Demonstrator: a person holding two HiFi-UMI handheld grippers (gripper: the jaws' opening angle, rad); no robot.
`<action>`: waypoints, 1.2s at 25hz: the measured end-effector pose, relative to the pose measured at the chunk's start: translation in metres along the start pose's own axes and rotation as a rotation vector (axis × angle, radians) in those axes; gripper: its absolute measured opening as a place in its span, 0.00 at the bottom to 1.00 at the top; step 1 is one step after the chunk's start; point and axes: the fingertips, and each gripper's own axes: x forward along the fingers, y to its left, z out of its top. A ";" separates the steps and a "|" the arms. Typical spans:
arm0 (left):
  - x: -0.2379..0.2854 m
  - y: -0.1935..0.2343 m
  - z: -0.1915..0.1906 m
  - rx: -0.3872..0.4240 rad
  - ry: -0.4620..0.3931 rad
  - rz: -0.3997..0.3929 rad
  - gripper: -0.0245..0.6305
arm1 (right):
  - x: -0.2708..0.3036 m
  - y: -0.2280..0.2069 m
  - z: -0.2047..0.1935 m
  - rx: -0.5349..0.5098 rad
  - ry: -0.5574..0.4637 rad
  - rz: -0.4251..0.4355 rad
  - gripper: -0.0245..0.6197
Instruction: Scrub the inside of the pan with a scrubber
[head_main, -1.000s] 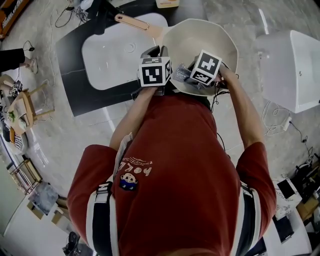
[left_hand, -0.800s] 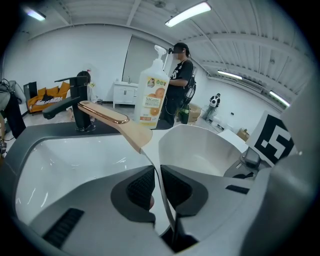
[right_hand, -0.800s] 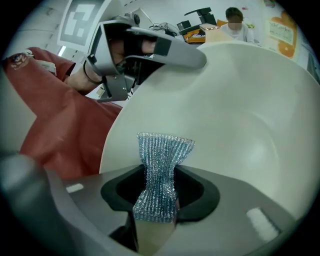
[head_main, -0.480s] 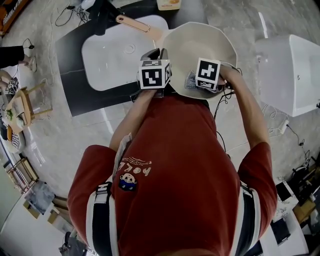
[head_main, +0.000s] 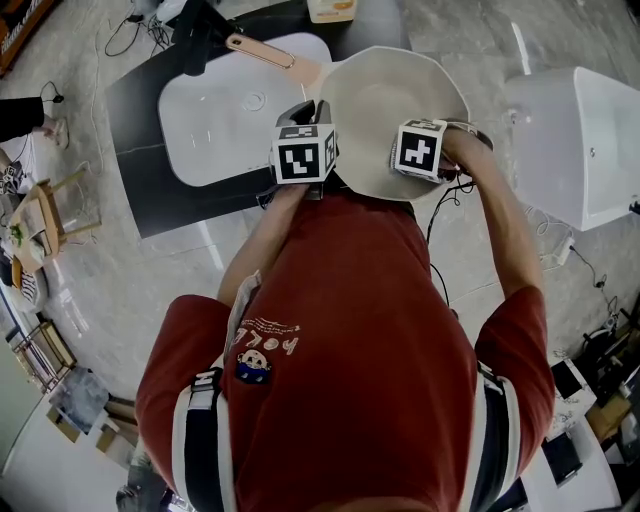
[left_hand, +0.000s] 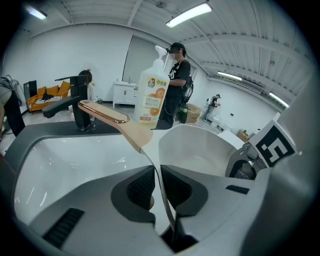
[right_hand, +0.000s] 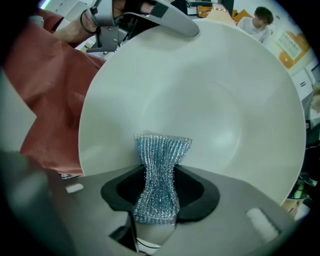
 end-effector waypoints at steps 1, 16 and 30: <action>0.000 0.000 0.000 0.001 -0.001 0.000 0.10 | 0.000 -0.001 -0.003 0.000 0.010 -0.016 0.33; 0.001 -0.001 -0.001 0.040 0.003 -0.006 0.11 | -0.020 -0.100 -0.018 -0.003 0.064 -0.553 0.34; 0.001 -0.004 -0.006 0.097 0.016 -0.002 0.12 | -0.051 -0.155 0.008 0.261 -0.147 -0.824 0.34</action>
